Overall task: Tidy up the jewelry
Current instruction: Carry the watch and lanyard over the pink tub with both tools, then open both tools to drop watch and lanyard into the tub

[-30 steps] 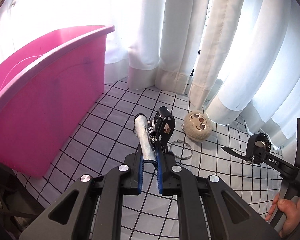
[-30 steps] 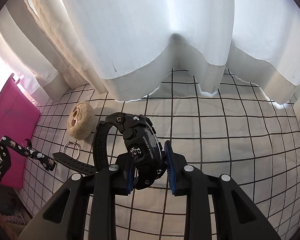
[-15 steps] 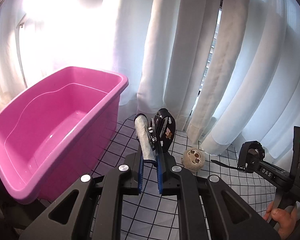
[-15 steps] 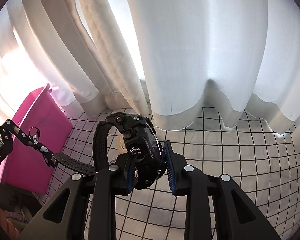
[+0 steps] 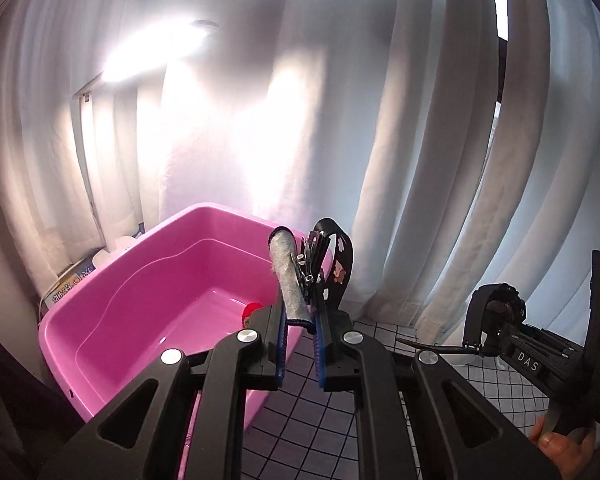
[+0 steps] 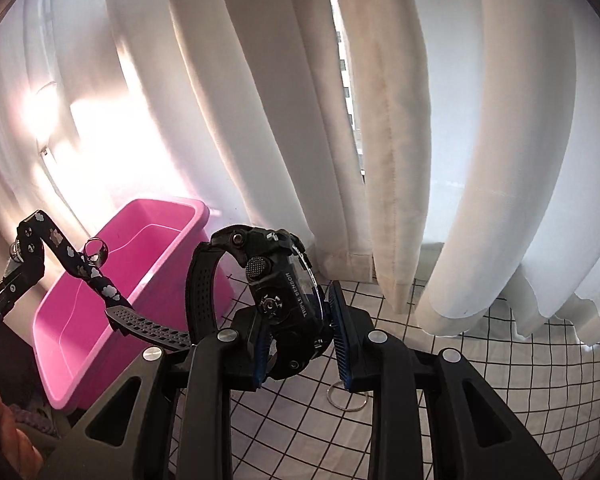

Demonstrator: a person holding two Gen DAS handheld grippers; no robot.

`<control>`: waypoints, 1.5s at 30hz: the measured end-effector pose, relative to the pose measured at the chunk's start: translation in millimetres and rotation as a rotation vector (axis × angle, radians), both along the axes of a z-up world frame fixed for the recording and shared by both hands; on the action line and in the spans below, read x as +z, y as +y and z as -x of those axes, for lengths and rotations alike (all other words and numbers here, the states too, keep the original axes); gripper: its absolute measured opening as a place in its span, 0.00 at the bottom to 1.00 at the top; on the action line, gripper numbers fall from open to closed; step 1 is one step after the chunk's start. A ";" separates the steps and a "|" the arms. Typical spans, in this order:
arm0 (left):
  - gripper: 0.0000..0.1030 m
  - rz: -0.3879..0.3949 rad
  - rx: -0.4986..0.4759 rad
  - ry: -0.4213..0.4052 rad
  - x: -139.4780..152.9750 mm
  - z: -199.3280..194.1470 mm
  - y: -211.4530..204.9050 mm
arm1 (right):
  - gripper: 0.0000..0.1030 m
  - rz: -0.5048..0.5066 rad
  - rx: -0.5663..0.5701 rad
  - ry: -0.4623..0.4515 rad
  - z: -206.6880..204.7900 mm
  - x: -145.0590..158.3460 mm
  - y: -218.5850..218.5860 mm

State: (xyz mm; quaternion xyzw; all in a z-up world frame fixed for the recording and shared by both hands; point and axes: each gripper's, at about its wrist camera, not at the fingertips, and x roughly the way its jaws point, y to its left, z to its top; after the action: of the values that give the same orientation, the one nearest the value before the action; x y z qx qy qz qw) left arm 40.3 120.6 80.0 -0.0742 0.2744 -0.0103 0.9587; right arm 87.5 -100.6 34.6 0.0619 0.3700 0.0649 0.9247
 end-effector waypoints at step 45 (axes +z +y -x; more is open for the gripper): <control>0.79 0.039 0.292 0.393 -104.1 -30.0 163.5 | 0.55 0.160 0.278 0.205 -106.2 -32.1 229.7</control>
State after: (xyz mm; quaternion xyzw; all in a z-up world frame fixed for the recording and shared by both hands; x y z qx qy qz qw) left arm 70.3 284.1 -24.2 -0.1324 0.4419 0.1379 0.8765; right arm 193.7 129.1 2.5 -0.0573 0.4712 0.1557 0.8663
